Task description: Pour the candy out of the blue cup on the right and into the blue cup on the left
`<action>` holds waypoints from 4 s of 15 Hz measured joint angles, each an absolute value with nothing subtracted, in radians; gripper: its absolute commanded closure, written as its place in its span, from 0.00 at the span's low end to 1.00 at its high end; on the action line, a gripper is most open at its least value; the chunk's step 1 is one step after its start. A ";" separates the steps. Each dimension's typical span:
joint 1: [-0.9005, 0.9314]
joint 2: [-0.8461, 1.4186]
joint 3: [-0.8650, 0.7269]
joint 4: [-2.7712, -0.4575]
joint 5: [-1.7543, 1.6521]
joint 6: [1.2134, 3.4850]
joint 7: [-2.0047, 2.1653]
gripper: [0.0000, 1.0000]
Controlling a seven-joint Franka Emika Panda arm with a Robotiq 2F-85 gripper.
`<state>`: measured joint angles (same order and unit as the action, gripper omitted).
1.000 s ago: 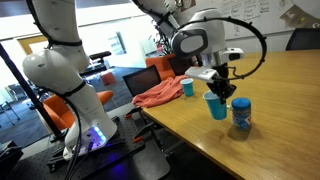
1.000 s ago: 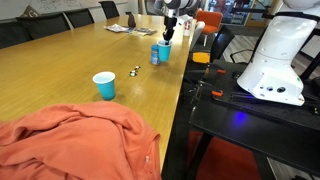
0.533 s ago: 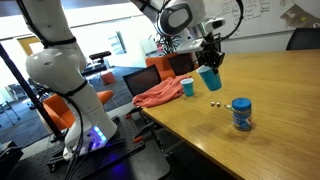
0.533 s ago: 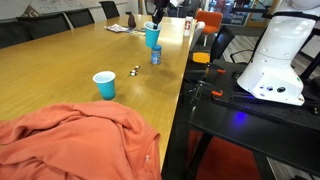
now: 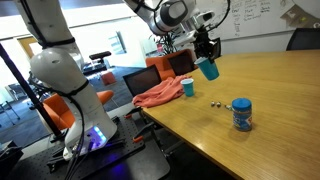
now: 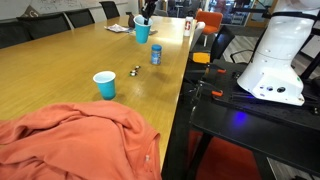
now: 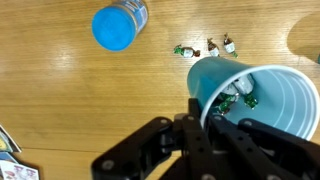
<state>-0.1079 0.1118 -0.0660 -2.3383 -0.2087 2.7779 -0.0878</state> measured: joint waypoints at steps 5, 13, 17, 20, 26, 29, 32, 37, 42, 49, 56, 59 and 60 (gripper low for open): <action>-0.104 0.122 -0.072 -2.338 -0.206 2.779 -0.089 0.99; 0.092 0.232 -0.071 -2.210 -0.472 2.758 0.167 0.99; 0.193 0.287 -0.071 -2.138 -0.571 2.698 0.245 0.99; 0.263 0.319 -0.074 -2.096 -0.704 2.622 0.333 0.99; 0.354 0.382 -0.058 -2.020 -1.089 2.435 0.541 0.99; 0.353 0.416 -0.019 -2.001 -1.188 2.386 0.595 0.96; 0.334 0.419 -0.001 -2.001 -1.188 2.386 0.595 0.96; 0.318 0.422 0.016 -2.001 -1.188 2.376 0.595 0.99; 0.341 0.465 0.073 -1.948 -1.191 2.196 0.632 0.99; 0.438 0.589 0.119 -1.825 -1.249 1.864 0.754 0.99; 0.472 0.744 0.127 -1.714 -1.348 1.708 0.756 0.99; 0.472 0.808 0.130 -1.666 -1.376 1.699 0.756 0.99; 0.472 0.826 0.133 -1.649 -1.383 1.696 0.756 0.99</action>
